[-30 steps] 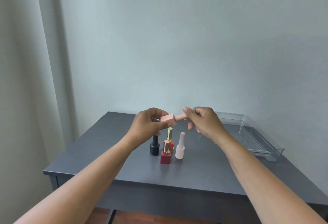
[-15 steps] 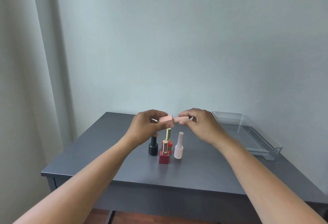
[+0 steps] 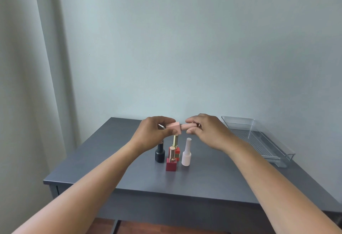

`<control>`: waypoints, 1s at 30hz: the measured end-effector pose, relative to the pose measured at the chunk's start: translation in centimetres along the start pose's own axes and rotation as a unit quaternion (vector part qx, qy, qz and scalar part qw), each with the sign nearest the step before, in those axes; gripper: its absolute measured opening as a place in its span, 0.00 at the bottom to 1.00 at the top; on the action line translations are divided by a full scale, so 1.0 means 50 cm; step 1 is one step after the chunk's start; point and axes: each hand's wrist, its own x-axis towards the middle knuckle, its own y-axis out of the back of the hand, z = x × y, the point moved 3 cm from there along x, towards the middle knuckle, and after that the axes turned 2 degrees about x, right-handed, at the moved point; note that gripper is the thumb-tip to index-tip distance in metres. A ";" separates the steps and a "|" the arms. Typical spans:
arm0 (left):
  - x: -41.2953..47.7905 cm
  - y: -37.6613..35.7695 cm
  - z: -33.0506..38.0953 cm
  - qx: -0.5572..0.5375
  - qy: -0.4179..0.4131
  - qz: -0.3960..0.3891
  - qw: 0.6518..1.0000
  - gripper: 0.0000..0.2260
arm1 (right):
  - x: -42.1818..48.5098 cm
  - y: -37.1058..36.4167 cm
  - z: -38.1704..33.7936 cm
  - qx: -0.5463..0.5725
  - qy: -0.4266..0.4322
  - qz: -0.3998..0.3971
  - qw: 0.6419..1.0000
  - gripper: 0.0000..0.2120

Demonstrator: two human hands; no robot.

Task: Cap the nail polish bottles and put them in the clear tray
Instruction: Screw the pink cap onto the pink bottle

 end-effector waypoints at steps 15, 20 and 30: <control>-0.012 0.003 0.017 0.202 -0.152 0.079 0.964 0.10 | 0.011 -0.002 -0.007 0.003 0.003 -0.013 1.000 0.09; 0.000 0.013 0.013 0.208 -0.152 0.084 0.963 0.10 | 0.027 -0.005 -0.006 0.054 -0.004 -0.002 0.999 0.08; 0.038 0.027 -0.058 0.069 -0.028 0.056 0.996 0.08 | 0.052 0.020 0.041 0.201 -0.073 0.101 0.972 0.08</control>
